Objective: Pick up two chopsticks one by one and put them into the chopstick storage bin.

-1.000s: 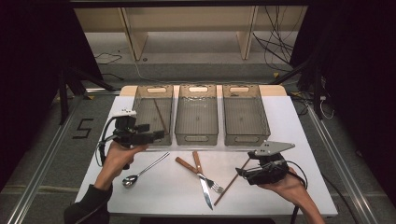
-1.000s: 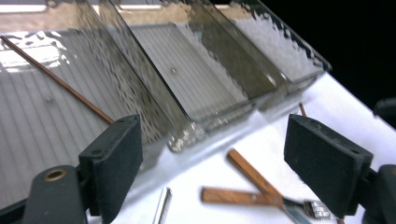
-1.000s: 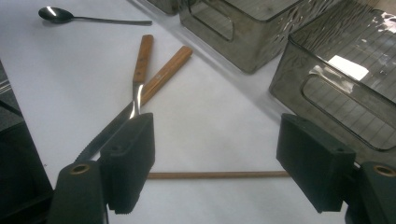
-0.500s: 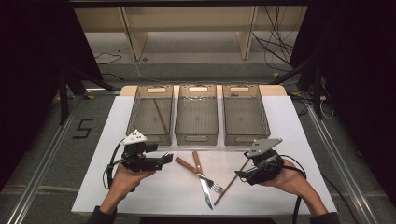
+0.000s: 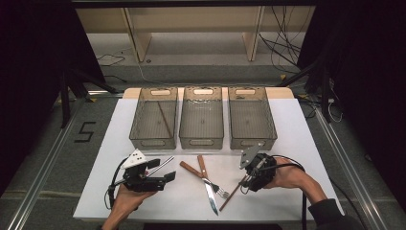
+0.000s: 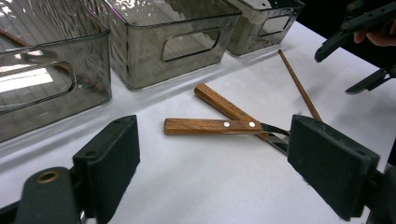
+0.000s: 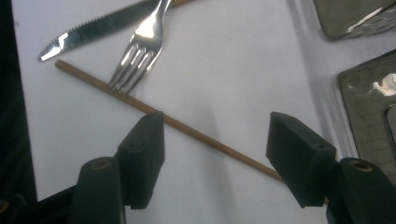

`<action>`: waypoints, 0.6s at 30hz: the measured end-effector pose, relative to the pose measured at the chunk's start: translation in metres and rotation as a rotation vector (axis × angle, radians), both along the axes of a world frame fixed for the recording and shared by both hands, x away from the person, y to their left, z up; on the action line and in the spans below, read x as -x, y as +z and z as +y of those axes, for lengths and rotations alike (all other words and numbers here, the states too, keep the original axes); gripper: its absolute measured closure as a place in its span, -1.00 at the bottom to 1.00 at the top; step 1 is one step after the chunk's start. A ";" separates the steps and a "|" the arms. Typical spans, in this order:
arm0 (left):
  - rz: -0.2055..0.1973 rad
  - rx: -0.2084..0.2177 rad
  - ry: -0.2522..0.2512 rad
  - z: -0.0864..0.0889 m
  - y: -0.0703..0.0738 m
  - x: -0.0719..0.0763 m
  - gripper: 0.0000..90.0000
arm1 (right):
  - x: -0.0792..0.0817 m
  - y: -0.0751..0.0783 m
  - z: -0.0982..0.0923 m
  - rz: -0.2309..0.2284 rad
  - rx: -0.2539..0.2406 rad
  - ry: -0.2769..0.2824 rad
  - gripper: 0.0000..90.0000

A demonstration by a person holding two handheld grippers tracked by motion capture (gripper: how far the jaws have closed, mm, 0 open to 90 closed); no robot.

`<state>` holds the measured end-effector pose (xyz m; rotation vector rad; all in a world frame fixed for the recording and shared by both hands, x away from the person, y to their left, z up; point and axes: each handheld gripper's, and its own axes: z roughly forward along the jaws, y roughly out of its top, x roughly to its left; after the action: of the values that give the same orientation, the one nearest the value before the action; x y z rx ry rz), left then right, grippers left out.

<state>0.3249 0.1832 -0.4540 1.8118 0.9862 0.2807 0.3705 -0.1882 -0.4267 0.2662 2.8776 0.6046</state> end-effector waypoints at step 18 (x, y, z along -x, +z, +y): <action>-0.020 -0.001 0.002 0.003 -0.006 0.007 -0.64 | -0.007 -0.021 0.015 -0.003 0.171 0.146 0.05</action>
<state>0.3179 0.1864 -0.4599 1.8057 0.9737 0.3002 0.3778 -0.1732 -0.4480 0.0299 2.9412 0.3773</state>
